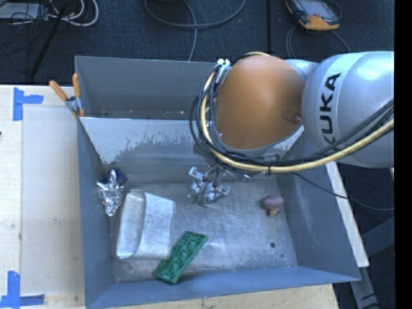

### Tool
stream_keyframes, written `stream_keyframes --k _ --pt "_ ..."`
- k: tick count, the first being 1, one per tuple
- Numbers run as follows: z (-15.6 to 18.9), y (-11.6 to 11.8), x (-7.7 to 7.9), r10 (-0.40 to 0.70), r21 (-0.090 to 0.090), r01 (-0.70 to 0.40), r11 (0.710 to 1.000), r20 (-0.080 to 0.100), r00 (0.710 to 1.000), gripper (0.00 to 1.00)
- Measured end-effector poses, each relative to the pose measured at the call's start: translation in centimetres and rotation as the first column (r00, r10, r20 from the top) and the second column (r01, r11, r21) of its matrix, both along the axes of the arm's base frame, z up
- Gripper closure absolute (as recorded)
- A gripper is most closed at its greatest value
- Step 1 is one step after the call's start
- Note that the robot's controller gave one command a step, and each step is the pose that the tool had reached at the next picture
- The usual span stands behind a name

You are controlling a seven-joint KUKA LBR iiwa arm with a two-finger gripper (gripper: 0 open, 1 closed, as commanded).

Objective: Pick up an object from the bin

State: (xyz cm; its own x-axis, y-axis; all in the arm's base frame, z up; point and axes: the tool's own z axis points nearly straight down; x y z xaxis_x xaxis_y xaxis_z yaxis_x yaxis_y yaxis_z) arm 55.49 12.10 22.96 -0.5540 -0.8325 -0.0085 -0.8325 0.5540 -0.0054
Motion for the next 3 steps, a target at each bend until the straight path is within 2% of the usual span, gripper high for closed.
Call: stream_keyframes --k 1,2,3 --pt "-0.5 -0.2 -0.2 -0.004 -0.002 0.004 1.0 -0.009 1.0 0.0" --pt "-12.8 0.6 -3.5 0.203 0.005 -0.204 0.979 0.01 0.979 0.0" --pt "-12.6 0.5 -3.4 0.204 0.001 -0.204 0.979 0.011 0.979 1.0"
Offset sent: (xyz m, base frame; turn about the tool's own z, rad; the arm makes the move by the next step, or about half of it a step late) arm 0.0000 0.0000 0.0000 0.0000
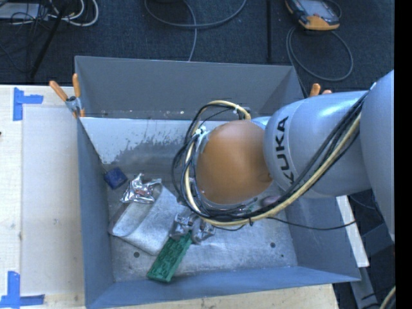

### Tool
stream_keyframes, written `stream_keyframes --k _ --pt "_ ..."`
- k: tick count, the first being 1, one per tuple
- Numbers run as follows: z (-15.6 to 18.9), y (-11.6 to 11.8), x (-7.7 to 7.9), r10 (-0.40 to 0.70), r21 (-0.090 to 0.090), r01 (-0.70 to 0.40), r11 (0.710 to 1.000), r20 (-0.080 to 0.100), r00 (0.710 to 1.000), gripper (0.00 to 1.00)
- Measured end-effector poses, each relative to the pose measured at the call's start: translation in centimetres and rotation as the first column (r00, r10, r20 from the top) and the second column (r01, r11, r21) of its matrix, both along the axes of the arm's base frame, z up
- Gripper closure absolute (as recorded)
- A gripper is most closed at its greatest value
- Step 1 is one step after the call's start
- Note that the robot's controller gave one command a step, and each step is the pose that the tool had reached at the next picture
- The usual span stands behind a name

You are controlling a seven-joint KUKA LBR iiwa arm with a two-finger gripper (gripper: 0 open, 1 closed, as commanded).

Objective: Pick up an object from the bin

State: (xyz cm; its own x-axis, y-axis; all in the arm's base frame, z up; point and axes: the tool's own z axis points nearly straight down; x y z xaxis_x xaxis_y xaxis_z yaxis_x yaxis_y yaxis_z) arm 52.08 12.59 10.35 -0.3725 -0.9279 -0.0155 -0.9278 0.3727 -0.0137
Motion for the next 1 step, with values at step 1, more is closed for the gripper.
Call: stream_keyframes --k 1 --pt "0.03 0.09 0.11 0.059 -0.001 -0.059 0.998 0.003 0.998 1.0"
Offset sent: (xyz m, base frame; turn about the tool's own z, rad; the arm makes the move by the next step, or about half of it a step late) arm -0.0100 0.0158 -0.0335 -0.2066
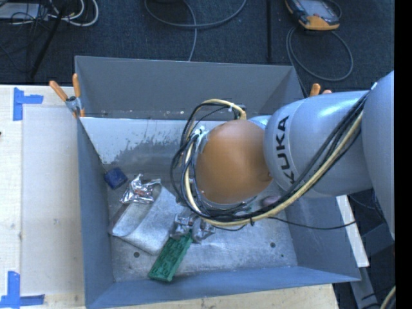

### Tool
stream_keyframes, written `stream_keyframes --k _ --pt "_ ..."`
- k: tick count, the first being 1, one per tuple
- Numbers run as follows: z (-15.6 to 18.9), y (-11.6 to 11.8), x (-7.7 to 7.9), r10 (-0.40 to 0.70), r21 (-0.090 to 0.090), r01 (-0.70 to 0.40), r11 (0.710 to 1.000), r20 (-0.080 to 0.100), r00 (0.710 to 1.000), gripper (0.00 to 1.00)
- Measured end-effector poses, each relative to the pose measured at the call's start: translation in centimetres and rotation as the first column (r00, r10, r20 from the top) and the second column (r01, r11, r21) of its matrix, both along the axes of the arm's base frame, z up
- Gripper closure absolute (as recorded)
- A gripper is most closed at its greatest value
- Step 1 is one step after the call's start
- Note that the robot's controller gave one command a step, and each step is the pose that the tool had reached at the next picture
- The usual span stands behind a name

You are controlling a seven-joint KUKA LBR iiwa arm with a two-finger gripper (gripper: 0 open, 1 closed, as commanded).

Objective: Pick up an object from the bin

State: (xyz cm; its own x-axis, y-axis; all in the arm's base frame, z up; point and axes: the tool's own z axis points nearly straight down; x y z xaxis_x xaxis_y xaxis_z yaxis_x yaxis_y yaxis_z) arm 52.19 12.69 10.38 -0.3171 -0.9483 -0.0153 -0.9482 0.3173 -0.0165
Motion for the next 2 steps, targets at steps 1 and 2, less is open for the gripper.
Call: stream_keyframes --k 1,2 --pt "-0.1 0.6 -0.1 0.141 -0.001 -0.141 0.99 0.002 0.99 1.0" --pt "0.1 2.1 0.3 -0.019 -0.024 0.019 1.0 -0.012 1.0 1.0"
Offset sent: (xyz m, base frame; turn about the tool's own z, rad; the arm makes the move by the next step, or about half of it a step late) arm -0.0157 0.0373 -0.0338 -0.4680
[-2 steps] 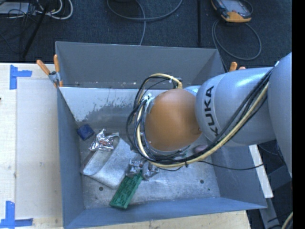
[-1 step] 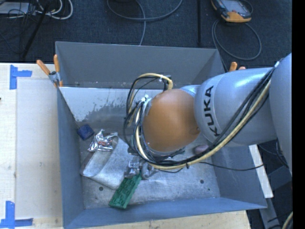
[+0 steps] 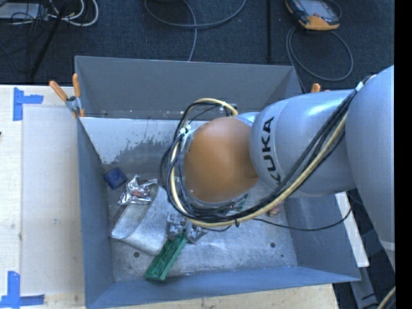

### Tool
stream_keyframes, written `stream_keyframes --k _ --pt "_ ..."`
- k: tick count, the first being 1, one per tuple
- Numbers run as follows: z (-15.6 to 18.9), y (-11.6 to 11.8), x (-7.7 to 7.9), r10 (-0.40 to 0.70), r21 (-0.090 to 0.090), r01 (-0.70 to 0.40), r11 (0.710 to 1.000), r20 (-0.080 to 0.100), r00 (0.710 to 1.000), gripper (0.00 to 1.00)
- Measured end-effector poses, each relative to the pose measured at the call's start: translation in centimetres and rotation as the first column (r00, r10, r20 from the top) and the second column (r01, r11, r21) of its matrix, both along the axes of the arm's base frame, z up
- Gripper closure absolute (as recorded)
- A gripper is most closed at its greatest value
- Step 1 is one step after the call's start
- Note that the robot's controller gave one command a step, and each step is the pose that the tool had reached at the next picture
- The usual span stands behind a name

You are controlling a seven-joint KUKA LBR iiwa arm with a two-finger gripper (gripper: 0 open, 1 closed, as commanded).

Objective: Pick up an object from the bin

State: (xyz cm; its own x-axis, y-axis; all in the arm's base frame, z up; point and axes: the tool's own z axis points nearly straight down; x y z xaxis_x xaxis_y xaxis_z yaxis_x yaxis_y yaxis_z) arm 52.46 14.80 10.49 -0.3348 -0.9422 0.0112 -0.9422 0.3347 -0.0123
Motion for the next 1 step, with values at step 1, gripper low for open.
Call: stream_keyframes --k 1 --pt "14.86 4.39 4.29 -0.097 0.02 0.097 0.995 0.001 0.995 1.0"
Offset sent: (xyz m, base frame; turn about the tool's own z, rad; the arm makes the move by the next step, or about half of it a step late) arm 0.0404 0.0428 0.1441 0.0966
